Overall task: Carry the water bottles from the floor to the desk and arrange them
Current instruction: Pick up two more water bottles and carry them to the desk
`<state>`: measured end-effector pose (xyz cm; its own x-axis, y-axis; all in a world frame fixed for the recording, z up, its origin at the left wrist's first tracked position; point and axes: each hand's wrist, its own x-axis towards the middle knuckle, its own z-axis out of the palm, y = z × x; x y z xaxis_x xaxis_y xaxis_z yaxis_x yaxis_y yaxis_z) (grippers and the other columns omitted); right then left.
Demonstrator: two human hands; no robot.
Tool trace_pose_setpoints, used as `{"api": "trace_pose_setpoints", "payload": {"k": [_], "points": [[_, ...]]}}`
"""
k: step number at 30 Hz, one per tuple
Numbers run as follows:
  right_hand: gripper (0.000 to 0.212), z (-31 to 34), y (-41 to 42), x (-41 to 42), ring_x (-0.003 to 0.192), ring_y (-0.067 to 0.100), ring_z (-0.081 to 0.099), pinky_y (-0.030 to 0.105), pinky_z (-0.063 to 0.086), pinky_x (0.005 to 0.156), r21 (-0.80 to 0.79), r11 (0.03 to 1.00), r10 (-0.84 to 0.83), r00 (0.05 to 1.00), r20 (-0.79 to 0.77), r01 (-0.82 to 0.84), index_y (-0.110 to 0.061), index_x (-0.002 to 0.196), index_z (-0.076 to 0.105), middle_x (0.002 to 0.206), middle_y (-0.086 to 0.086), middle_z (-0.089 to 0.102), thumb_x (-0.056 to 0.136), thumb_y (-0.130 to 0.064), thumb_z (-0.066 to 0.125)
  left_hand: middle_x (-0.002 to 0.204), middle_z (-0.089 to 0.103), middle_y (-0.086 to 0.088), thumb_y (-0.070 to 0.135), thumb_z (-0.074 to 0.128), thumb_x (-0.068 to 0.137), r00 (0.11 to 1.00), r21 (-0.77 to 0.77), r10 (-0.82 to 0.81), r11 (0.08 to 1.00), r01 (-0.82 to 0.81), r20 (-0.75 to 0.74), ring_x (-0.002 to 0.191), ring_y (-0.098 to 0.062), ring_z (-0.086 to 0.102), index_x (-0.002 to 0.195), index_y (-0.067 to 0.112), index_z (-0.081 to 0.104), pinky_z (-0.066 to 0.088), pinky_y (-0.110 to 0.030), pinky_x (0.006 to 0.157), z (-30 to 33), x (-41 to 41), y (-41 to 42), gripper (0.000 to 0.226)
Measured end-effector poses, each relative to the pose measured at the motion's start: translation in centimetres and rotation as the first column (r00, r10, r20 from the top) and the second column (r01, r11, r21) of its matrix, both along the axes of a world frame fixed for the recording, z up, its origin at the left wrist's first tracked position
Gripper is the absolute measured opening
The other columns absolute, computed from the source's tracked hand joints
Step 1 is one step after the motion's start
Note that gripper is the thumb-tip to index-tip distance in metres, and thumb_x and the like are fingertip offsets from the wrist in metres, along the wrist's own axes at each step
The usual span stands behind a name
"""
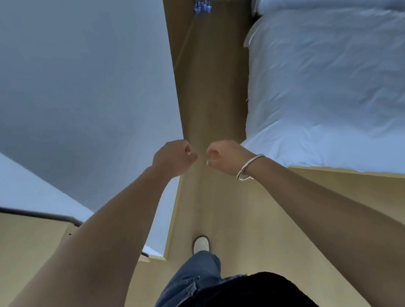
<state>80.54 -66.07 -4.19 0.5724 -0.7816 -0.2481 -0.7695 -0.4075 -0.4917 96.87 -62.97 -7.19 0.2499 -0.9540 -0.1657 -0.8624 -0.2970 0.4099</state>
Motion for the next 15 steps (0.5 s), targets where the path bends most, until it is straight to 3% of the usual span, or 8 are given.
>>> {"api": "trace_pose_setpoints", "payload": {"k": [4,10,13,15], "points": [[0.029,1.3,-5.1,1.7,0.101,0.036,0.06,0.042,0.049,0.09,-0.004,0.999,-0.051,0.997,-0.06,0.051,0.005,0.105,0.06,0.108,0.021,0.064,0.089,-0.016,0.05,0.093,0.06,0.004,0.028,0.051,0.088,0.999,-0.019,-0.044,0.999,0.044,-0.024,0.081,-0.014,0.053,0.096,0.018,0.06,0.038,-0.025,0.069,1.3,2.3,-6.9,0.016],[0.011,0.9,-12.1,2.3,0.074,0.023,0.05,0.035,0.046,0.079,-0.035,0.996,-0.086,0.994,-0.072,0.084,-0.015,0.085,0.048,0.089,0.004,0.051,0.09,-0.024,0.05,0.09,0.061,0.001,0.033,0.052,0.087,0.981,0.021,-0.188,0.982,0.187,0.037,0.085,-0.018,0.057,0.091,0.019,0.056,0.045,-0.03,0.074,2.7,3.2,-15.0,0.016],[0.016,0.0,-14.9,2.1,0.074,0.022,0.049,0.031,0.042,0.076,-0.062,0.995,-0.09,0.99,-0.111,0.084,-0.018,0.077,0.043,0.087,0.002,0.049,0.09,-0.025,0.05,0.089,0.06,-0.001,0.034,0.05,0.088,0.969,0.072,-0.224,0.973,0.217,0.106,0.082,-0.018,0.056,0.093,0.017,0.056,0.041,-0.029,0.07,1.9,2.9,-17.8,0.019],[0.011,-0.6,-16.7,1.6,0.081,0.021,0.048,0.031,0.04,0.078,-0.052,0.993,-0.112,0.988,-0.109,0.107,-0.013,0.086,0.05,0.091,0.006,0.052,0.09,-0.024,0.05,0.089,0.061,-0.003,0.033,0.05,0.089,0.964,0.108,-0.246,0.966,0.235,0.103,0.082,-0.018,0.056,0.093,0.014,0.057,0.042,-0.029,0.071,1.2,2.8,-19.5,0.02]]}}
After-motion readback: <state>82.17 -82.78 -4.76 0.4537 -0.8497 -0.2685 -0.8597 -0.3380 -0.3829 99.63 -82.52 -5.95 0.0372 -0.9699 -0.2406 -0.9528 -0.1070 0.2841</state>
